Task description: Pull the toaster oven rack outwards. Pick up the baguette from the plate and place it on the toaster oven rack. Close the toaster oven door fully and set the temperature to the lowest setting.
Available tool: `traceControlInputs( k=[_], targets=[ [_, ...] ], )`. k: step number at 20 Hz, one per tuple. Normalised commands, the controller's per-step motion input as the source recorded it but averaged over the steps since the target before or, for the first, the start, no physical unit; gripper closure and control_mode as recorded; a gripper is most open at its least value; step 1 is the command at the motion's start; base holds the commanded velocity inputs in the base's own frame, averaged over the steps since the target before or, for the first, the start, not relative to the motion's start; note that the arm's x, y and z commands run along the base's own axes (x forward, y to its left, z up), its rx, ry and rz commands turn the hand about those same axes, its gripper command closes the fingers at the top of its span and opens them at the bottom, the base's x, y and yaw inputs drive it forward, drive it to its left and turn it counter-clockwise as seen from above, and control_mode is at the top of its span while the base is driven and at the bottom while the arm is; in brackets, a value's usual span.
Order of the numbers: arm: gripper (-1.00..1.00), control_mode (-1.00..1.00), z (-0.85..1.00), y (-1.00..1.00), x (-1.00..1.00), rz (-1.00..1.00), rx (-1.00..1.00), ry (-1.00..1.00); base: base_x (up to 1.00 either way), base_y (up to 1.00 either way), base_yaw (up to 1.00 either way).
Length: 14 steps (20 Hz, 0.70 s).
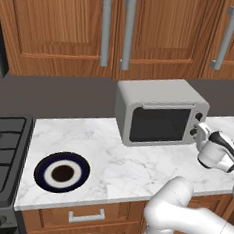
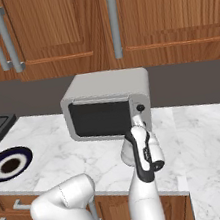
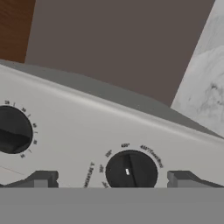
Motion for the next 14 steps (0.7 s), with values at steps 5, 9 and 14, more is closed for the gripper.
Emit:
traceControlInputs(
  k=[5,9,14],
  targets=[
    [-1.00,-1.00,0.00,-0.29,0.00,0.00,0.00,0.00,0.00,0.00,0.00],
    [-1.00,-1.00,0.00,-0.01,0.00,0.00,0.00,0.00,0.00,0.00,0.00],
    [-1.00,-1.00,-0.18,0.00,0.00,0.00,0.00,0.00,0.00,0.00,0.00]
  ],
)
